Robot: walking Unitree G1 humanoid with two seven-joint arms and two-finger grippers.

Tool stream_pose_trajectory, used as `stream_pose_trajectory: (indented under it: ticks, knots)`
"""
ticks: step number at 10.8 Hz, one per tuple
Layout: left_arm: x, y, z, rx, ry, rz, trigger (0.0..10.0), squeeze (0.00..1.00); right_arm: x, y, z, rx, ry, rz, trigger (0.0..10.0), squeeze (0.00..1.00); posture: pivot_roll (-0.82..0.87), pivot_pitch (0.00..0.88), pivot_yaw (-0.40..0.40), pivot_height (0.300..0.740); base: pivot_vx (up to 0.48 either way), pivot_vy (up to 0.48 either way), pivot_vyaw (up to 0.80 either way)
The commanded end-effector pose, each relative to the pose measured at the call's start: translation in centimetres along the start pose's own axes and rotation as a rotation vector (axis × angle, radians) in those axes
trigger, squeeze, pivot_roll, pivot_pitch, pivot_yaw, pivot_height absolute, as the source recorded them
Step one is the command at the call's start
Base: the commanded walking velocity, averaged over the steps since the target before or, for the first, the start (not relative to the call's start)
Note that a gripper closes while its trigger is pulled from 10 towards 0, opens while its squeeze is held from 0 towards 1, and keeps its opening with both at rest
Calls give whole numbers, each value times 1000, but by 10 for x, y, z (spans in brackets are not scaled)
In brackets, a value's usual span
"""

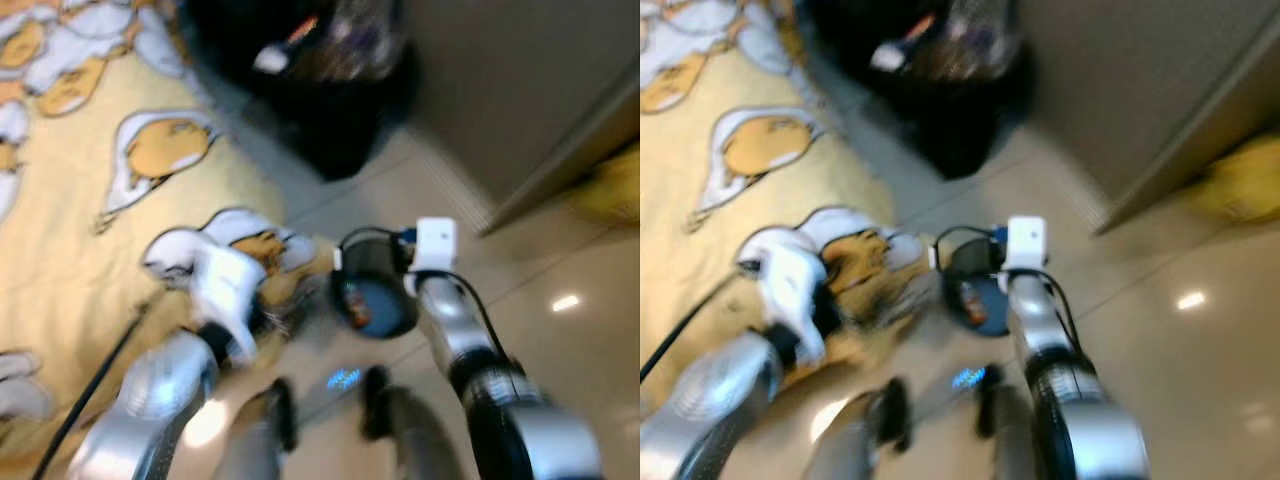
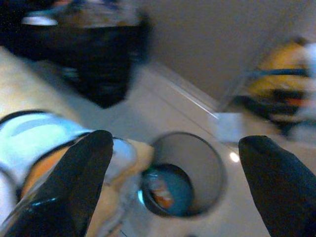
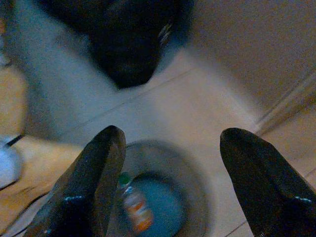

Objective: Clean up the room

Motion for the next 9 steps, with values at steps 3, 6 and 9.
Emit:
stream_pose_trajectory:
  ticks: [3,6,9]
  knots:
    - [23,-26,-14,-51,25,113,10000,0,-26,25,-8,-96,72,-62,10000,0,92,27,-50,740,0,0,0]
    - [27,-44,-30,-122,61,180,10000,0,-35,51,-27,-97,120,-38,10000,0,39,0,-68,740,0,0,0]
    - [60,-35,-61,-64,-37,347,10000,0,-39,44,-29,-74,64,-17,10000,0,17,0,-38,740,0,0,538]
Point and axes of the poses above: a point about 5 cm out from each wrist's last joint towards the gripper, its own y axis pointing back from the gripper into the wrist, its own z axis along the axis of the wrist's last joint, x = y × z, the point moved 4 cm from there along -y, pointing out of the wrist towards the gripper, and after that the axes turned 11 degrees about y, right-handed, at the moved point
